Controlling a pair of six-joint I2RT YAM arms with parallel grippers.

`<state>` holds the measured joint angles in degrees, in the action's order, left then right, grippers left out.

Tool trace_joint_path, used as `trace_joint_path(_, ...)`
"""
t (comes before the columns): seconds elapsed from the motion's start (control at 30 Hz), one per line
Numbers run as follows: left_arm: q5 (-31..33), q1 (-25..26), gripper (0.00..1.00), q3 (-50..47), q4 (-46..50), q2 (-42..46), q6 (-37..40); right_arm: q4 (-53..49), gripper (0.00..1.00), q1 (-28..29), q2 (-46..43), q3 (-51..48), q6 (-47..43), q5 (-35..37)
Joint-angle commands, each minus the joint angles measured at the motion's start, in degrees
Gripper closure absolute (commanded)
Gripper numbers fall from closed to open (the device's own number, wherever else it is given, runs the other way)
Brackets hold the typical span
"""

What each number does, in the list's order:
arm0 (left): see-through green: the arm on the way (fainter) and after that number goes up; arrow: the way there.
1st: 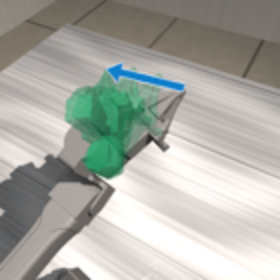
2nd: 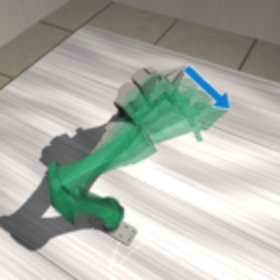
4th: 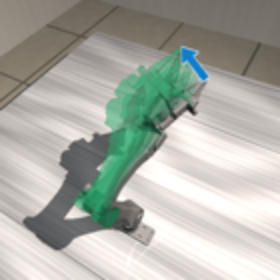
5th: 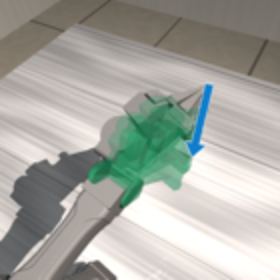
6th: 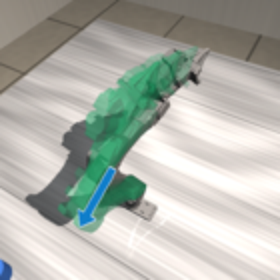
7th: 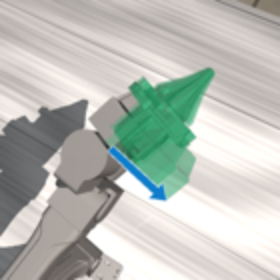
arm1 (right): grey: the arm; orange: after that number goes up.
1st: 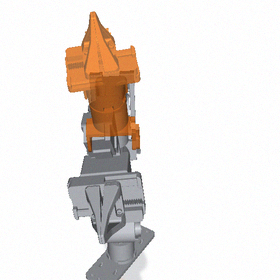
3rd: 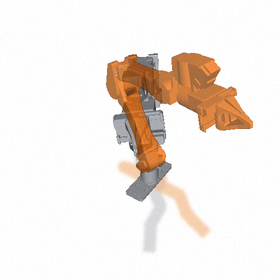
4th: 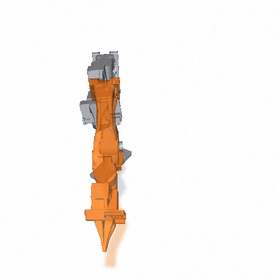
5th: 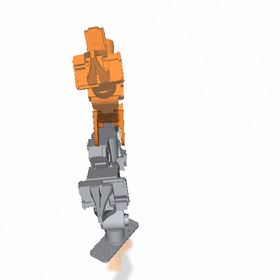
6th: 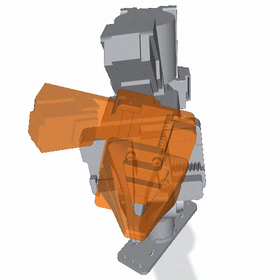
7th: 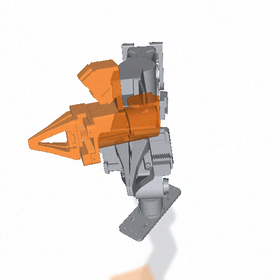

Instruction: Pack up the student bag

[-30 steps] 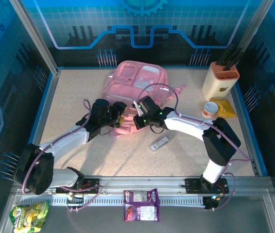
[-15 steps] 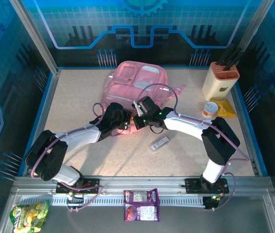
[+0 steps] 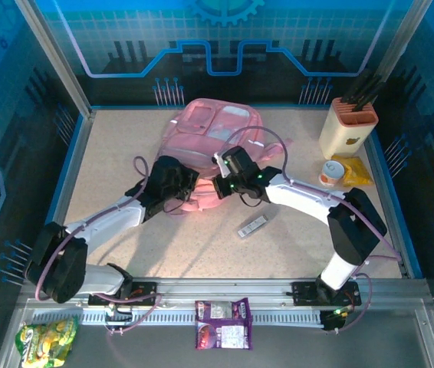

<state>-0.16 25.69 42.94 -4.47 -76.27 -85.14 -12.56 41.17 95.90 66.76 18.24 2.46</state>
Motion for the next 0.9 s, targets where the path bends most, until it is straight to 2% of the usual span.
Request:
trace_joint_path(0.0,-0.72,-6.50,1.00,-0.15,4.03,2.27,7.59,-4.59,1.00,-5.37,-0.51,-1.21,-2.28,7.71)
trace_joint_path(0.1,-5.52,-10.12,1.00,0.34,3.23,1.85,10.76,-5.12,1.00,-6.08,0.84,0.48,-3.59,8.95)
trace_joint_path(0.33,-11.02,-15.76,1.00,4.27,6.23,0.23,17.01,-4.49,1.00,-6.54,0.93,0.98,-3.39,11.34)
trace_joint_path(0.43,-12.38,-16.70,1.00,5.56,5.60,-1.16,18.46,-5.64,1.00,-7.36,2.80,2.44,-3.65,13.25)
trace_joint_path(0.67,-14.57,-17.69,1.00,8.92,6.81,-4.98,21.03,-6.31,1.00,-8.37,5.16,4.43,-3.74,11.48)
trace_joint_path(0.77,-14.43,-18.08,1.00,10.02,8.48,-5.39,23.06,-7.13,1.00,-8.94,5.61,5.13,-3.98,12.97)
trace_joint_path(0.87,-14.21,-18.95,1.00,11.29,10.28,-5.75,25.31,-6.94,1.00,-11.50,6.28,5.97,-3.04,9.07)
